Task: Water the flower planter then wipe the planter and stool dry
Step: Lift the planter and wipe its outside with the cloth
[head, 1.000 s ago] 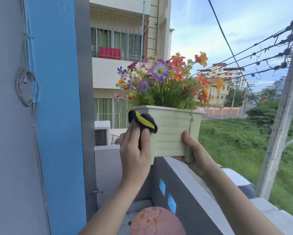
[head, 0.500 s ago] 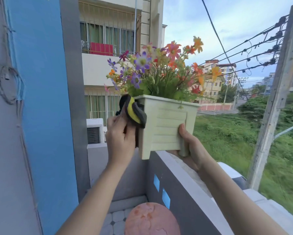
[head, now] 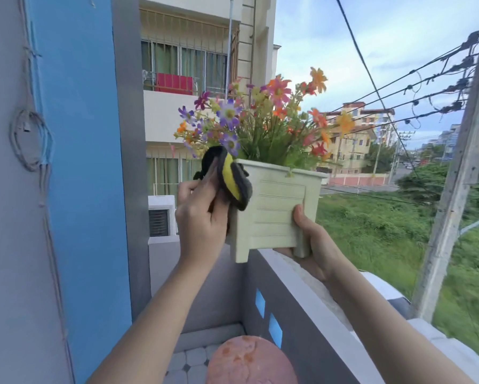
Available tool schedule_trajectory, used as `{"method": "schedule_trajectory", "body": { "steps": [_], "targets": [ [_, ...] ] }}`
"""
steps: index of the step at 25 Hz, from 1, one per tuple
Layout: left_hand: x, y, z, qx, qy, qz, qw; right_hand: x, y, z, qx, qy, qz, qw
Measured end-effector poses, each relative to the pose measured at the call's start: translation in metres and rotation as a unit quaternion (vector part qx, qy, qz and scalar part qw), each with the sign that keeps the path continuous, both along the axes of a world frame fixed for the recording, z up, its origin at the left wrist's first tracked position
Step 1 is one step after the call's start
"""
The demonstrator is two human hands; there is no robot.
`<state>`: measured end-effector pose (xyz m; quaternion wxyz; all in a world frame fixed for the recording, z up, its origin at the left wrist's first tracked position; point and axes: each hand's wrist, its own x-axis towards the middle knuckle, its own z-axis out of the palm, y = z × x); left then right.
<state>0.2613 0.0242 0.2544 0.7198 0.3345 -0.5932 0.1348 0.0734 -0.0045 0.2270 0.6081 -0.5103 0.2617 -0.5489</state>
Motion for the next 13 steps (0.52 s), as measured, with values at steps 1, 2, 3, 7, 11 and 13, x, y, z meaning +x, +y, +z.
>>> {"method": "schedule_trajectory", "body": {
  "steps": [1, 2, 3, 7, 11, 13],
  "targets": [
    [0.002, -0.008, 0.002, 0.021, 0.007, 0.013, 1.000, 0.001, 0.000, -0.003, 0.003, -0.017, 0.007, 1.000],
    [0.005, -0.015, 0.000, 0.054, 0.017, 0.021, 0.998, 0.002, 0.000, -0.006, 0.002, -0.032, 0.011, 0.999],
    [0.009, -0.022, -0.001, 0.096, 0.034, 0.024, 0.995, 0.001, -0.001, -0.007, 0.004, -0.044, 0.013, 0.999],
    [0.016, -0.023, -0.001, 0.134, 0.040, -0.002, 0.990, -0.004, -0.010, -0.008, 0.007, -0.036, 0.017, 0.999],
    [0.009, -0.006, 0.000, 0.070, -0.026, -0.046, 0.996, -0.002, -0.011, -0.007, 0.003, -0.022, 0.017, 1.000],
    [0.019, -0.019, 0.001, 0.116, -0.013, 0.007, 0.993, -0.004, -0.009, -0.009, 0.002, -0.035, 0.026, 0.999]
  ]
}}
